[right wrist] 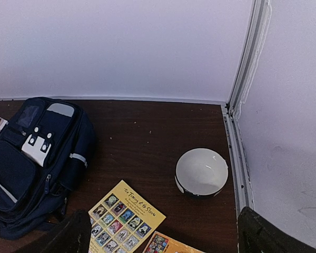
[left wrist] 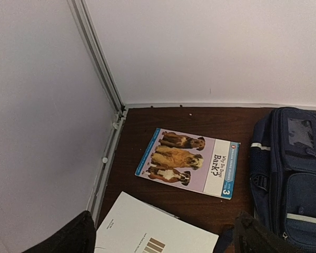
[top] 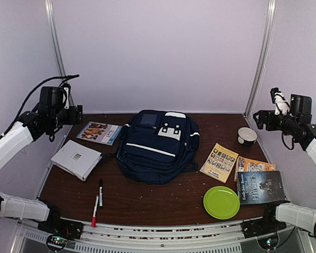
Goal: Pack the student bag
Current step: Move the student bag to the center of the board.
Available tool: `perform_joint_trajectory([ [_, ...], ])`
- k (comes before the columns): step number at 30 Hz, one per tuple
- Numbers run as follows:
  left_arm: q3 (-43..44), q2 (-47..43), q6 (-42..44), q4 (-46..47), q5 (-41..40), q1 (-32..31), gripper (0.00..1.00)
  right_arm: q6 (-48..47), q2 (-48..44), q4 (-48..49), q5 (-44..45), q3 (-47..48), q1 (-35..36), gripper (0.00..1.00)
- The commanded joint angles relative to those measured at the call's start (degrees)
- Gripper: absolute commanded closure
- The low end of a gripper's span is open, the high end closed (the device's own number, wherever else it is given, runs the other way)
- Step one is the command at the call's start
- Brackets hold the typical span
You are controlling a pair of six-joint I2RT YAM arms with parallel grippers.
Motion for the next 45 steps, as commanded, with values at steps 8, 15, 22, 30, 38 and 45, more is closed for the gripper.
perform_joint_trajectory([
  [8,-3.94,-0.73,2.68,5.00,17.78,2.48,0.03,-9.62,1.34,-1.82,-9.04,0.26,2.15,0.03],
  [15,-8.19,-4.89,3.06,8.65,29.29,2.46,0.11,-14.35,3.28,-3.49,-13.30,2.85,9.50,0.16],
  [22,-15.52,-7.32,2.04,17.20,35.46,2.38,0.25,-20.65,10.94,-5.50,-10.78,7.00,23.33,0.31],
  [30,-15.43,-8.99,3.36,16.24,33.50,2.41,0.26,-29.40,23.94,-8.99,-4.81,14.24,40.66,0.57],
  [38,-16.82,-9.99,2.81,18.94,34.74,2.44,0.26,-35.83,36.54,-8.66,6.31,17.42,53.67,0.69],
  [45,-13.71,-7.58,2.96,14.57,34.24,2.43,0.26,-33.21,46.09,-7.65,6.81,23.52,57.13,0.70],
])
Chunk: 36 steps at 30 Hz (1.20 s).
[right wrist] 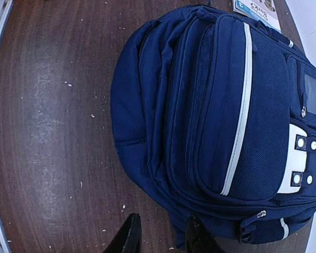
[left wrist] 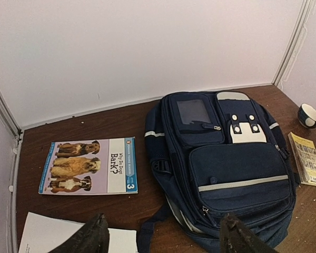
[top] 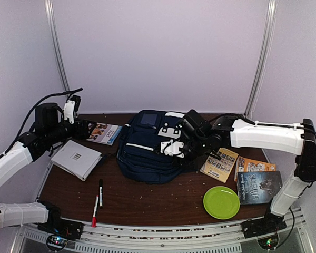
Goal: Pack the student bag
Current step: Move the student bag to the center of the board.
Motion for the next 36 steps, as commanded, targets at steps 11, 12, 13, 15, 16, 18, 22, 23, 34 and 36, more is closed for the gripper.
perform_joint_trajectory([
  [11,3.17,1.27,-0.46,-0.65,2.30,0.29,0.27,0.74,13.89,-0.33,9.55,8.22,4.16,0.62],
  [12,3.39,1.34,-0.47,-1.00,2.40,0.32,0.27,0.56,14.20,-0.39,9.55,8.02,4.31,0.61],
  [13,3.60,1.31,-0.47,-1.32,2.38,0.29,0.27,0.54,14.62,-0.24,9.73,7.83,4.44,0.59],
  [15,3.73,1.15,-0.54,-1.58,2.13,0.33,0.27,1.01,15.48,0.41,11.45,7.87,4.45,0.57],
  [16,3.73,1.04,-0.55,-1.56,2.18,0.32,0.27,1.17,15.97,0.70,12.22,8.04,4.48,0.56],
  [18,3.82,0.77,-0.64,-1.52,2.46,0.31,0.27,2.24,16.86,1.47,14.21,8.64,4.46,0.55],
  [22,3.88,0.62,-0.80,-1.70,2.40,0.30,0.27,4.43,19.47,-0.11,16.19,11.47,4.44,0.54],
  [23,3.95,0.65,-0.75,-1.82,2.46,0.29,0.26,4.57,19.96,-0.14,16.45,11.80,4.51,0.53],
  [34,4.36,0.31,-0.57,-2.45,2.14,0.29,0.27,4.44,23.70,-0.01,19.69,14.12,4.68,0.41],
  [36,4.34,0.14,-0.56,-2.47,2.03,0.29,0.27,4.39,24.08,0.75,21.11,14.38,4.69,0.45],
])
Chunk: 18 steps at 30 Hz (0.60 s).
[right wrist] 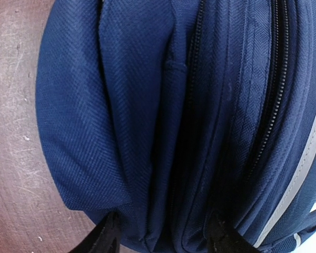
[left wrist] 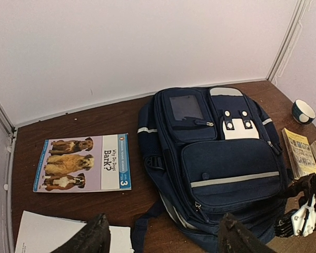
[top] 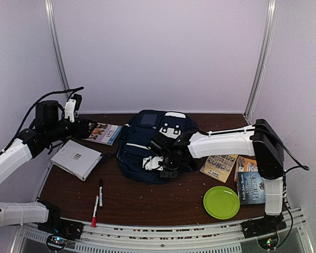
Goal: Pack the student bag
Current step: Move the student bag to the center of the board.
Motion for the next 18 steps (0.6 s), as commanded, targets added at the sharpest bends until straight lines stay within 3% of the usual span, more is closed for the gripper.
perform_joint_trajectory([
  [1,1.72,-1.04,-0.13,0.99,0.15,0.33,0.27,0.39,1.54,2.22,5.92,2.21,-0.15,0.48],
  [8,1.72,-0.96,-0.38,0.90,0.32,0.31,0.28,-2.75,1.74,4.34,9.86,3.62,-0.12,0.75],
  [12,1.72,-1.14,-0.34,0.82,0.16,0.30,0.29,-3.72,0.72,1.34,6.32,4.65,-0.04,0.88],
  [18,1.72,-0.65,-0.56,1.10,1.14,0.30,0.30,-8.72,-8.35,4.17,4.10,-4.30,2.08,1.00],
])
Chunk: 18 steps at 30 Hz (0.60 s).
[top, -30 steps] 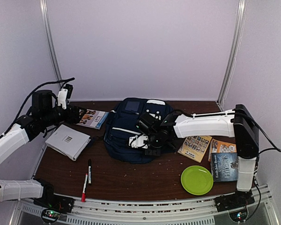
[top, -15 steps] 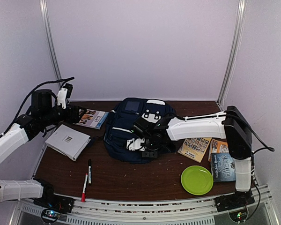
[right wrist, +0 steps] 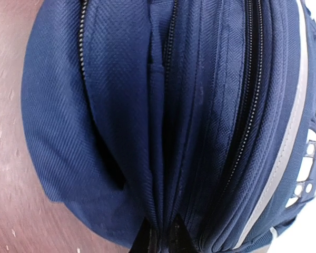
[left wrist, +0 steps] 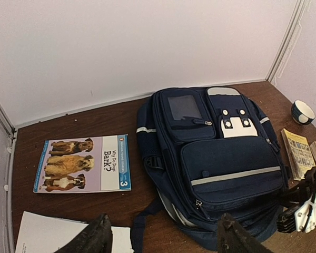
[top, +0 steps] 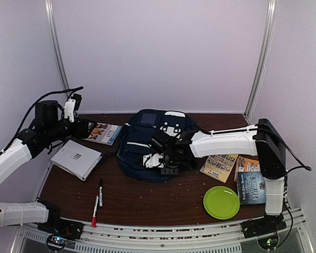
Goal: Pack the student bag
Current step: Move the student bag to the center of the board.
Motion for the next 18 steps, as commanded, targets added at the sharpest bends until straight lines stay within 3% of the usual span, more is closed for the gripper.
perform_joint_trajectory([
  [1,1.79,-0.12,-0.56,1.12,1.29,0.29,0.31,-5.01,-9.18,1.77,-1.77,-5.72,1.76,1.00],
  [10,2.16,0.68,-0.21,0.61,1.97,0.32,0.36,-6.86,-20.04,-2.86,-10.89,-12.21,2.12,1.00],
  [18,3.15,2.93,-0.30,-0.72,2.10,0.33,0.37,-5.23,-23.96,-3.47,-16.04,-17.20,5.02,1.00],
])
